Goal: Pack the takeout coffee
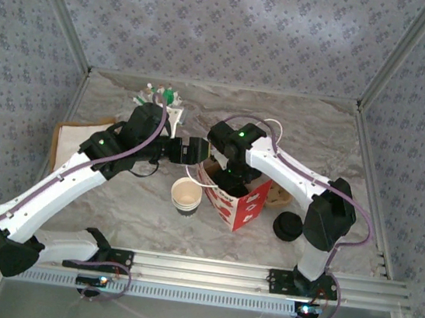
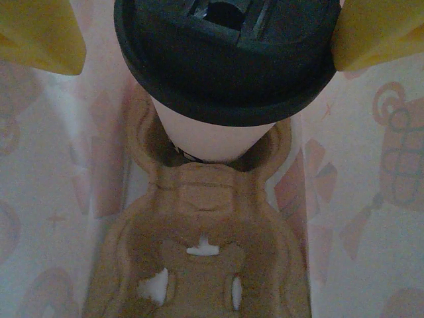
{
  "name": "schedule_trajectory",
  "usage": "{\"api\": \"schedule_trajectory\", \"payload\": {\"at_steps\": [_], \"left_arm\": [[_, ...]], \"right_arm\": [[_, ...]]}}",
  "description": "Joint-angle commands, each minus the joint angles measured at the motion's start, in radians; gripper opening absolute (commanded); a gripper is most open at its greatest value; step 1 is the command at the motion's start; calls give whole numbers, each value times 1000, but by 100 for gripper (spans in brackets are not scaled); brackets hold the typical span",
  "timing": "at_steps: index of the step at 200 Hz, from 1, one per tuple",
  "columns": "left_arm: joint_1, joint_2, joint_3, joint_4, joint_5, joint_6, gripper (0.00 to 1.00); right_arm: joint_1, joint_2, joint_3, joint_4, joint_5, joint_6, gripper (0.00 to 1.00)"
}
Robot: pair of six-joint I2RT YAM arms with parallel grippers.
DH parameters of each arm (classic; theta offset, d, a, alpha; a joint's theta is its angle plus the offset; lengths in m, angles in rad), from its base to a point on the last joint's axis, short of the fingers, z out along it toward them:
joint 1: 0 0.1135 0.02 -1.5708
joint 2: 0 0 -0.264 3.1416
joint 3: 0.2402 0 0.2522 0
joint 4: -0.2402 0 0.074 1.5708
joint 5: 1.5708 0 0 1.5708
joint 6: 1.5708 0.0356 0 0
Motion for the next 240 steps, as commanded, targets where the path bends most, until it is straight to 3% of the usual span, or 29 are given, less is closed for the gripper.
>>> {"api": "schedule_trajectory", "payload": {"at_steps": [1, 240], "left_arm": [[-6, 6, 48, 11, -3, 14, 95], [-6, 8, 43, 16, -2, 11, 95]], "right_arm": [[5, -20, 15, -22, 3, 18, 97], [4, -29, 7, -19, 1, 18, 97]]}}
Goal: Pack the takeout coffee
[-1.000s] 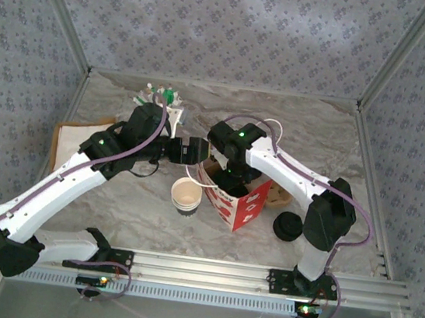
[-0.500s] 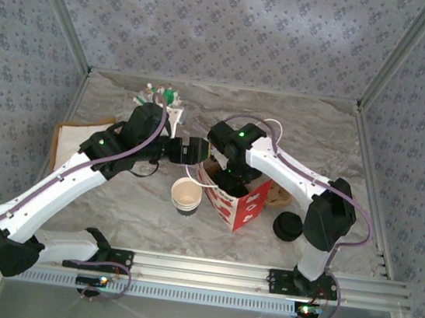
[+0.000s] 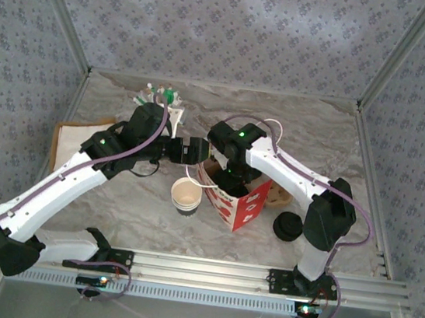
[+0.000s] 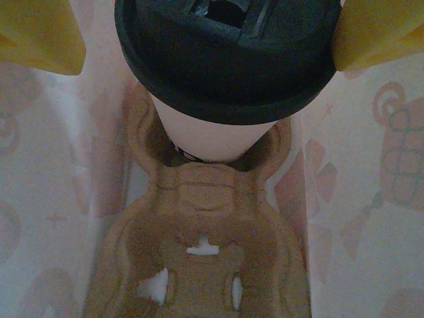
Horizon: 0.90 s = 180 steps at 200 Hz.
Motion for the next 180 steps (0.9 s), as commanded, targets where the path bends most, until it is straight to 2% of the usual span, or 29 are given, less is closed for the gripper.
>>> {"api": "schedule_trajectory", "payload": {"at_steps": [1, 180], "left_arm": [[-6, 1, 43, 15, -2, 11, 95], [-5, 5, 53, 16, 1, 11, 95]], "right_arm": [[3, -29, 6, -19, 1, 17, 97], [5, -35, 15, -26, 4, 18, 97]]}}
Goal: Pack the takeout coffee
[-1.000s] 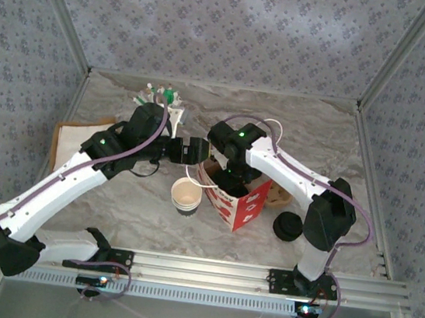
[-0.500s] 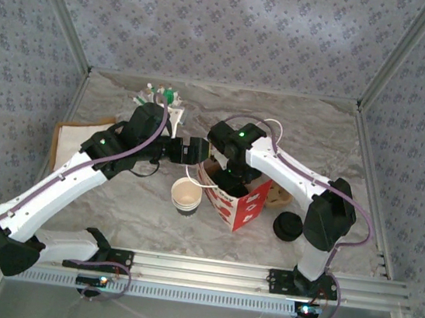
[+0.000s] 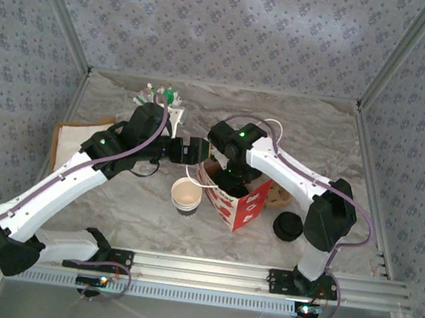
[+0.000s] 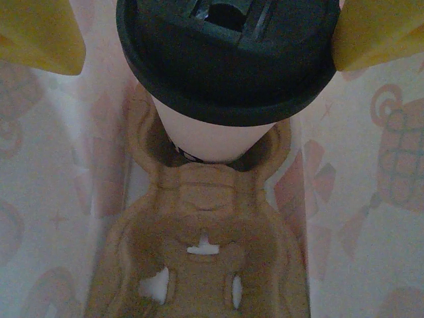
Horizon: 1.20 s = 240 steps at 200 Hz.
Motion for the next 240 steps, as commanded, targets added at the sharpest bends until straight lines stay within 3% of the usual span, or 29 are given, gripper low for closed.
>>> {"api": "schedule_trajectory", "payload": {"at_steps": [1, 240], "left_arm": [[-5, 5, 54, 15, 1, 10, 95], [-6, 24, 59, 17, 6, 10, 95]], "right_arm": [[5, -30, 15, -25, 4, 18, 97], [3, -68, 34, -27, -21, 14, 98]]}}
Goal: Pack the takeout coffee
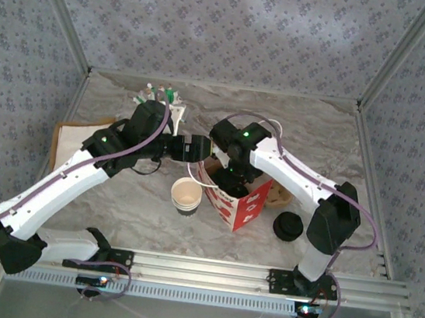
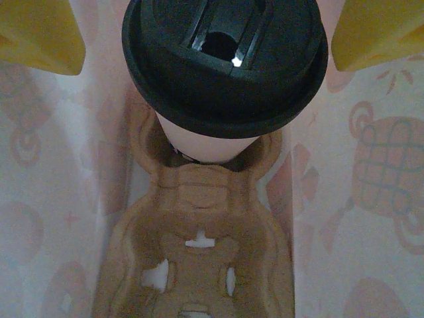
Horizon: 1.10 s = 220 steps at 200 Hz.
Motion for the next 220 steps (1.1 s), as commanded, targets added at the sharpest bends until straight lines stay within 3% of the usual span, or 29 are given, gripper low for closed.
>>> {"api": "schedule_trajectory", "payload": {"at_steps": [1, 220], "left_arm": [[-5, 4, 33, 15, 6, 10, 95], [-5, 4, 29, 21, 4, 10, 95]], "right_arm": [[3, -35, 27, -27, -13, 14, 98], [8, -49, 35, -27, -8, 16, 98]]}}
